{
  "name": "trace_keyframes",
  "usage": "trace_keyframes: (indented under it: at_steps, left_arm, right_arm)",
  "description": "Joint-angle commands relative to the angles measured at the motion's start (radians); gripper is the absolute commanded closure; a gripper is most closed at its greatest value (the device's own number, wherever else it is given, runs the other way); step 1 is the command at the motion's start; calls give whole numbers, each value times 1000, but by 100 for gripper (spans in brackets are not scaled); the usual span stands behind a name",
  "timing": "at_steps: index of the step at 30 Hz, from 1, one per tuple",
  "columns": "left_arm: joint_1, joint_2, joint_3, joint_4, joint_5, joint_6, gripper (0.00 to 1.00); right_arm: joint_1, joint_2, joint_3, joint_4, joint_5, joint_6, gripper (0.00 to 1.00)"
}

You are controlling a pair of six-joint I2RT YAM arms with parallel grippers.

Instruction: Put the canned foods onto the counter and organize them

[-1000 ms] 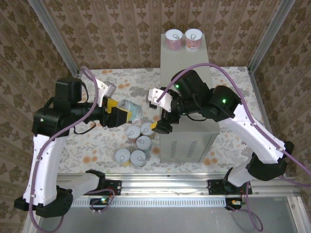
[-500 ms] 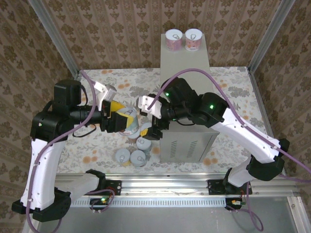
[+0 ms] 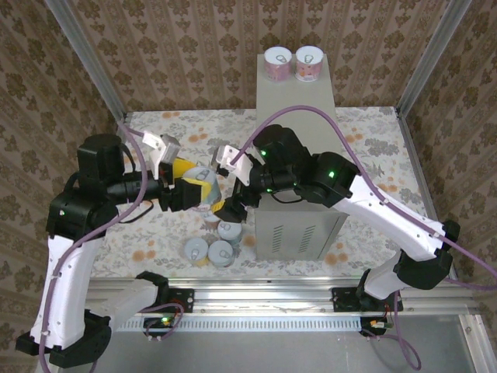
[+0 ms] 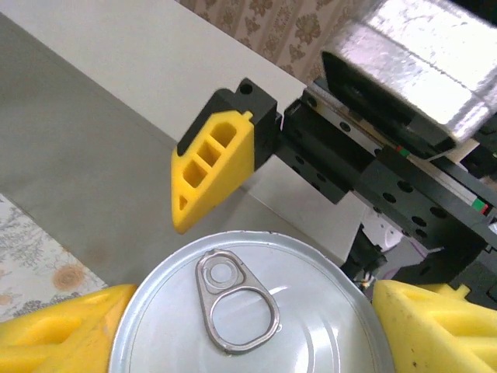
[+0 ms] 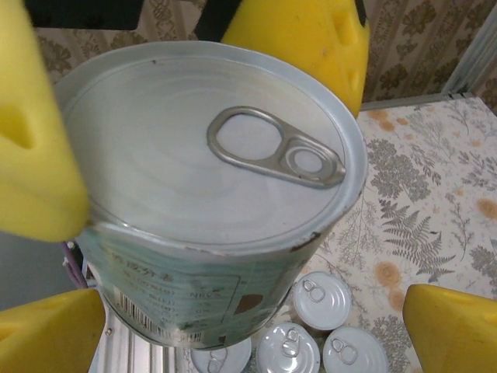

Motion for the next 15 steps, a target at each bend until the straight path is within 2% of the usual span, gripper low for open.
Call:
trace_keyframes:
  at_steps: [1,8,15]
  left_arm:
    - [-8,-30,-27,167,-24,-76,31]
    - [-7,-62,-85,305,-32,-160,33]
    - [-8,-69,-99,346,-28,-186,34]
  right_arm:
    - [6,-2,-37,84,36,102,0]
    - [3,-18,-116,240,54,177,0]
    - [3,-20,-165,351,48,224,0]
